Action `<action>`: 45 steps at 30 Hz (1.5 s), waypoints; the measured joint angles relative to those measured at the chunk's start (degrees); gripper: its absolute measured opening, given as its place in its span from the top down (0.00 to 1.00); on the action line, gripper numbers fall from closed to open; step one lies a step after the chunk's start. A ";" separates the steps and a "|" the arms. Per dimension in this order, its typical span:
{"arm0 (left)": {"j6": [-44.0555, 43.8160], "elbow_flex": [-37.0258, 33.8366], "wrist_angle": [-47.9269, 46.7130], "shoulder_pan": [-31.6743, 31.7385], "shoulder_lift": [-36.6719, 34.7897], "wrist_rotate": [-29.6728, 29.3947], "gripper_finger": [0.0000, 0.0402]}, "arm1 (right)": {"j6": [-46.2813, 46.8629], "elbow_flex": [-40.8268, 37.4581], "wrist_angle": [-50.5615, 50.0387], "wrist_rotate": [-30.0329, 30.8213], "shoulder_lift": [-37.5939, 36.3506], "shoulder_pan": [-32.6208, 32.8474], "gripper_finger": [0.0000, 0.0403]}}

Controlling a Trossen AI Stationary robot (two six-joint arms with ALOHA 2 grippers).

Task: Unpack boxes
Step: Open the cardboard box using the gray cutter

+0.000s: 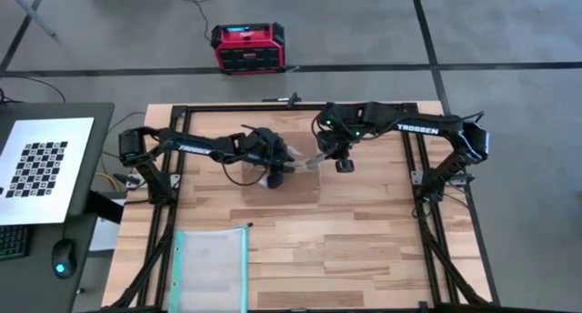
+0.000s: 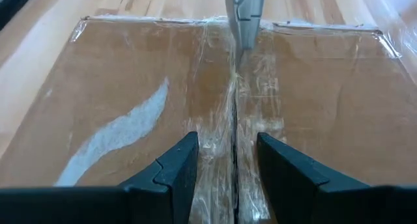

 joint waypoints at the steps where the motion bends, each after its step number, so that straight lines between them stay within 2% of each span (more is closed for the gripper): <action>1: 0.00 0.00 -0.75 -0.17 0.00 -0.05 0.64 | 0.00 0.02 -0.74 0.00 0.00 -0.06 0.82; 5: -0.26 -0.07 -1.36 -0.74 0.02 -0.27 0.64 | 0.00 0.02 -3.72 0.02 -0.01 -0.45 0.82; 18: -4.93 -0.37 5.59 -0.84 0.26 -0.22 0.64 | 0.44 2.21 -1.60 0.31 -0.02 0.52 0.82; 30: -5.66 -0.39 5.81 -1.16 0.33 -0.18 0.64 | -1.07 1.89 -1.23 0.70 3.87 1.14 0.82; 36: -6.37 -0.37 6.71 -1.14 0.26 -0.16 0.64 | -1.09 4.25 -2.50 0.81 4.00 1.55 0.82; 45: -6.49 5.94 6.56 -1.19 0.20 0.88 0.64 | -1.11 4.55 -2.80 0.54 4.00 1.51 0.82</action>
